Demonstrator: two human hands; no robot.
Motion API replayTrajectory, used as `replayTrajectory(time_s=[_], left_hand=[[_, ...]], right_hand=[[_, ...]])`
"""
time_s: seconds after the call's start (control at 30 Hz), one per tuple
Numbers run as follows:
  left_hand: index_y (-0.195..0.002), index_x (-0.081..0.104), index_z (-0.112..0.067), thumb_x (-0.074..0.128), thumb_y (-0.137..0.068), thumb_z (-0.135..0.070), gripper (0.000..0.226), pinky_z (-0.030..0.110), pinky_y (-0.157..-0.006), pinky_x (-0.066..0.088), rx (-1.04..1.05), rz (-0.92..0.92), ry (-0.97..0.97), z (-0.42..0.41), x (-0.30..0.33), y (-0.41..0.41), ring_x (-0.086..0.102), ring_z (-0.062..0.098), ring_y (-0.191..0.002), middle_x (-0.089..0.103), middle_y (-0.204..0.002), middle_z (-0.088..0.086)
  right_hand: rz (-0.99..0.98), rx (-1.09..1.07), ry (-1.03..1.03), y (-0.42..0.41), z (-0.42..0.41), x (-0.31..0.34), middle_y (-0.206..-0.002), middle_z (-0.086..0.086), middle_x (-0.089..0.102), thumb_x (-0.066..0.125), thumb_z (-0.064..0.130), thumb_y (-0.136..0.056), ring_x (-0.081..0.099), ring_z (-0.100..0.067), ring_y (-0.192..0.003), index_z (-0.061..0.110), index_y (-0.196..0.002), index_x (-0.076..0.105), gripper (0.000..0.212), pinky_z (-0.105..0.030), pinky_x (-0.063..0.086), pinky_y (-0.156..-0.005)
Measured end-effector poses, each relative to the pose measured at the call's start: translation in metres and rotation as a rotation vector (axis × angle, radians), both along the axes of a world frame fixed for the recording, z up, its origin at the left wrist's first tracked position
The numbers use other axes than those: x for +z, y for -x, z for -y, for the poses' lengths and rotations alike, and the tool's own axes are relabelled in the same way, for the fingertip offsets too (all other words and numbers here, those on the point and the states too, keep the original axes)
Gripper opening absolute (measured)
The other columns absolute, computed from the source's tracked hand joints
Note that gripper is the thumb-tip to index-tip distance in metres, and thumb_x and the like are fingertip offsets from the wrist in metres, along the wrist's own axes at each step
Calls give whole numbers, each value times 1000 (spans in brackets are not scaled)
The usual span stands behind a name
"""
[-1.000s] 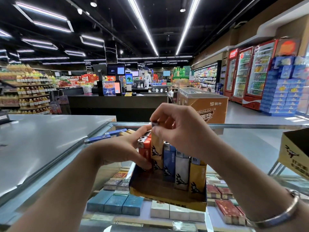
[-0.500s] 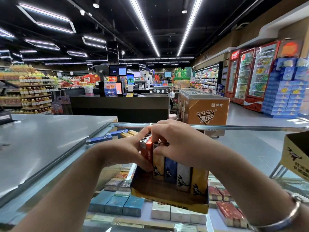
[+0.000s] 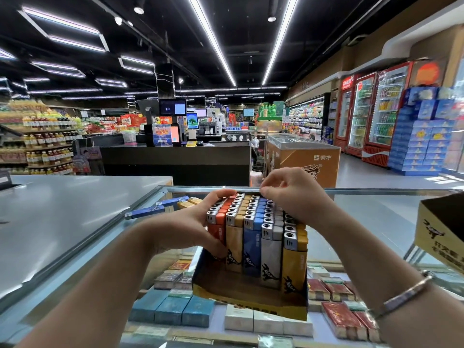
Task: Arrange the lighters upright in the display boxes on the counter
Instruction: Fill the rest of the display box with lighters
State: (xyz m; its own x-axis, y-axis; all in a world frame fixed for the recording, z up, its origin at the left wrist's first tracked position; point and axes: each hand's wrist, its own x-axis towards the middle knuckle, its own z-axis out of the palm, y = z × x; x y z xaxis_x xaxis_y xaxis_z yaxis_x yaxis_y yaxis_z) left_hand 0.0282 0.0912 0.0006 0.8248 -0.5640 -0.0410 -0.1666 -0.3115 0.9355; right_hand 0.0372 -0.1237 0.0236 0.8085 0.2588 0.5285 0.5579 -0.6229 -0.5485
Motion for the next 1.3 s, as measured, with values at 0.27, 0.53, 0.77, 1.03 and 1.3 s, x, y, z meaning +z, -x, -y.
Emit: replayTrajectory(time_s=[0.27, 0.53, 0.77, 1.03, 1.3], left_hand=[[-128, 36, -45, 85, -59, -33, 86, 37, -82, 53, 19, -56, 299, -10, -4, -10, 58, 27, -114, 48, -133, 5], [-132, 47, -15, 38, -99, -23, 35, 39, -98, 41, 808, 565, -277, -13, -38, -47, 48, 24, -120, 52, -132, 11], [-145, 23, -34, 48, -94, -39, 57, 52, -114, 12, 543, 517, -942, 1, -41, -71, 5, 26, -143, 11, -155, -7], [-111, 52, -24, 48, -94, -32, 19, 39, -94, 44, 579, 562, -761, 1, -39, -65, 47, 17, -107, 45, -117, 0], [-141, 32, -31, 45, -95, -37, 48, 47, -111, 24, 551, 480, -893, -3, -48, -77, 18, 23, -139, 25, -151, -3]], right_hand=[[-222, 18, -155, -7, 3, -2, -75, 1, 67, 67, 15, -81, 62, -9, -71, 18, -73, 67, 8, -20, 43, -58], [-183, 14, -128, -7, 0, -4, -79, 1, 66, 66, 16, -82, 61, -7, -73, 19, -76, 66, 7, -17, 42, -55], [-171, 25, -134, -10, 2, -6, -75, 5, 65, 66, 17, -81, 58, 0, -66, 20, -74, 66, 8, -3, 37, -45], [-168, 2, -127, -9, 4, -4, -76, 5, 65, 66, 17, -80, 57, 0, -68, 17, -76, 68, 5, -9, 39, -49], [-159, -3, -117, -11, 3, -5, -70, 9, 65, 67, 18, -80, 57, 8, -59, 20, -72, 67, 9, -7, 37, -49]])
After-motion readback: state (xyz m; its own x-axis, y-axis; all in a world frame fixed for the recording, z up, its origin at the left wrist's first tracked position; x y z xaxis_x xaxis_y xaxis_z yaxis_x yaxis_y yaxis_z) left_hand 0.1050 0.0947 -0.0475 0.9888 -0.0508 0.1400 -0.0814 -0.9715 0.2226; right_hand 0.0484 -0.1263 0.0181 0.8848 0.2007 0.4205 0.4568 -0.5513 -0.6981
